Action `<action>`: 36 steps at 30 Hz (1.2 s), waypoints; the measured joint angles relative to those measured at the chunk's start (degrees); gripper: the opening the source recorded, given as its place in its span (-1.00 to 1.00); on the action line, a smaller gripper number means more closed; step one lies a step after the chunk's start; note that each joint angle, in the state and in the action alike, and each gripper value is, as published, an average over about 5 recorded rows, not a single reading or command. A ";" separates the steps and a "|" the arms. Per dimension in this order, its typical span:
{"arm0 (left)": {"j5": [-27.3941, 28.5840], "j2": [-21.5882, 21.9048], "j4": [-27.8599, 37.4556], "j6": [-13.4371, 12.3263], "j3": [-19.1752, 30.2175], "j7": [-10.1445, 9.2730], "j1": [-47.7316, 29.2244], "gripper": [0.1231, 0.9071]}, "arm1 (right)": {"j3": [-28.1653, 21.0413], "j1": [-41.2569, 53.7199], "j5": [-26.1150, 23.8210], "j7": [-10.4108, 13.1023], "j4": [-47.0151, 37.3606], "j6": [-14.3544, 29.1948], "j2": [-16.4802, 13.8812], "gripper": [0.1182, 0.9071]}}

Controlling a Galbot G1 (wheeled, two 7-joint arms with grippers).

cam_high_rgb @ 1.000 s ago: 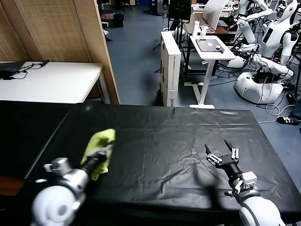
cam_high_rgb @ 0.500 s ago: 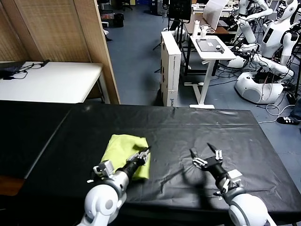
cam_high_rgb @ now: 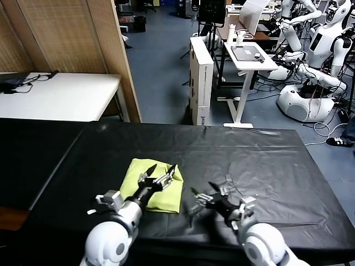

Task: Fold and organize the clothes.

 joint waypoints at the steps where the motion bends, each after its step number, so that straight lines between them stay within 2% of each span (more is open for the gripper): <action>1: 0.30 0.11 -0.22 -0.06 -0.24 0.00 0.25 1.00 | -1.05 0.76 0.48 0.19 -0.80 -0.11 0.69 1.00; 4: 1.00 0.16 -0.57 -0.18 -0.72 0.00 0.93 1.00 | -3.55 2.76 1.02 0.28 -3.30 -0.20 2.87 0.96; 12: 1.28 0.39 -0.57 -0.32 -1.84 -0.08 1.81 1.00 | -5.49 5.46 0.43 -0.12 -8.62 0.28 7.79 0.52; 15: 1.10 0.63 -0.52 -0.42 -2.37 -0.12 2.22 1.00 | -5.22 5.21 0.31 -0.26 -9.30 0.53 8.60 0.17; 20: 0.50 1.11 -0.10 -0.55 -3.48 -0.19 2.23 1.00 | -4.20 3.99 0.33 -0.32 -8.77 0.92 8.68 -0.64; 22: 0.23 1.30 0.18 -0.56 -3.98 -0.23 2.06 1.00 | -3.61 3.38 0.34 -0.29 -8.16 1.10 8.44 -0.82; 28: 0.04 1.54 1.15 -0.72 -5.33 -0.26 1.96 1.00 | -0.21 1.15 -1.13 1.14 -4.80 0.37 6.42 -0.89; 33: 0.00 1.55 1.92 -0.89 -6.22 -0.26 1.59 1.00 | 4.08 -0.45 -4.09 4.28 -1.59 -3.35 3.01 -0.89; 36: 0.05 1.47 2.29 -1.00 -6.46 -0.25 1.42 1.00 | 6.65 -1.01 -4.96 4.94 -0.24 -5.48 0.75 -0.89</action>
